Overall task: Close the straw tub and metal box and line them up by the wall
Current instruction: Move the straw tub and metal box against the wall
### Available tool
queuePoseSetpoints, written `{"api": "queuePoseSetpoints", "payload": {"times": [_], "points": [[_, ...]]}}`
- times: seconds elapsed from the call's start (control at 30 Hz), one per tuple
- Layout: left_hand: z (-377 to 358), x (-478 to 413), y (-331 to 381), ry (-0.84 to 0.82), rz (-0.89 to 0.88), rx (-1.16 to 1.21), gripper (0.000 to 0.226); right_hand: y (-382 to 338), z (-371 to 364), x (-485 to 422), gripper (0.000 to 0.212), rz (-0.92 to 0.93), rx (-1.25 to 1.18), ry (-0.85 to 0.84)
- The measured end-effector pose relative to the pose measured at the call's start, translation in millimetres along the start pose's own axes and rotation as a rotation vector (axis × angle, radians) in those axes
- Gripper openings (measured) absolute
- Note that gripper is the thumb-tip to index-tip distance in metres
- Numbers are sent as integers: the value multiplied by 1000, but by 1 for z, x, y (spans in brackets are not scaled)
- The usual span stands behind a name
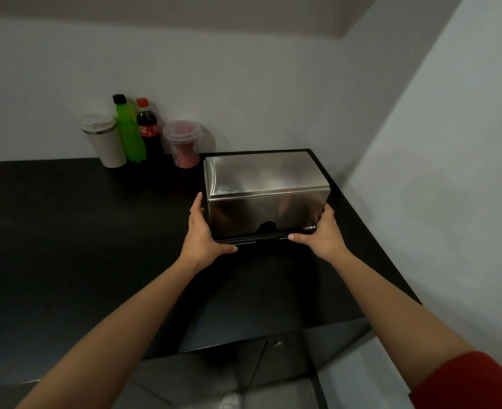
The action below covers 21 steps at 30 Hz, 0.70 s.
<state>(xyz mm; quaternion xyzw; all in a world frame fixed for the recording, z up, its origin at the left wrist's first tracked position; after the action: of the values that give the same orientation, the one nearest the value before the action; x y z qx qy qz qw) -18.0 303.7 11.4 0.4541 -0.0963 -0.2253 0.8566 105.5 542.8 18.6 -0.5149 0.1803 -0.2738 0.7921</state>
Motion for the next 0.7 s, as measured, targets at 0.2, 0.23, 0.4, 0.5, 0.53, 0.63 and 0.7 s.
{"api": "queuePoseSetpoints", "payload": {"times": [0.2, 0.23, 0.4, 0.5, 0.53, 0.63, 0.7], "points": [[-4, -3, 0, 12, -3, -26, 127, 9, -3, -2, 108, 15, 48, 15], [-4, -4, -1, 13, -2, -26, 126, 10, -3, -2, 107, 13, 52, 18], [-5, -7, -4, 15, 0, -34, 126, 13, -2, -4, 98, 27, 69, 65], [-5, -9, -5, 9, -17, -39, 127, 14, -3, -5, 97, 25, 77, 78], [-5, -9, -5, 3, -22, -42, 128, 14, -3, -6, 97, 23, 79, 76], [-5, -13, -4, -14, -32, -54, 132, 15, -2, -9, 94, 8, 62, 73], [-6, -16, -5, -19, -28, -61, 133, 15, -3, -11, 91, 3, 53, 75]]}}
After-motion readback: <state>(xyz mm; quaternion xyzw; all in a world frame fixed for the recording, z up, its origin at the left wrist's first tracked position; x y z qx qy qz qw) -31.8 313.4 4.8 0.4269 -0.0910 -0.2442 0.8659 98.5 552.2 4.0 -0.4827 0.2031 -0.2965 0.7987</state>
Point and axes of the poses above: each hand's wrist, its own x-axis away from the middle knuckle, its own z-axis out of the back of the hand, y = z × x, the point moved 7 cm from there along -x, towards the middle knuckle, and after that the axes turned 9 degrees about -x, right-handed, at the moved point
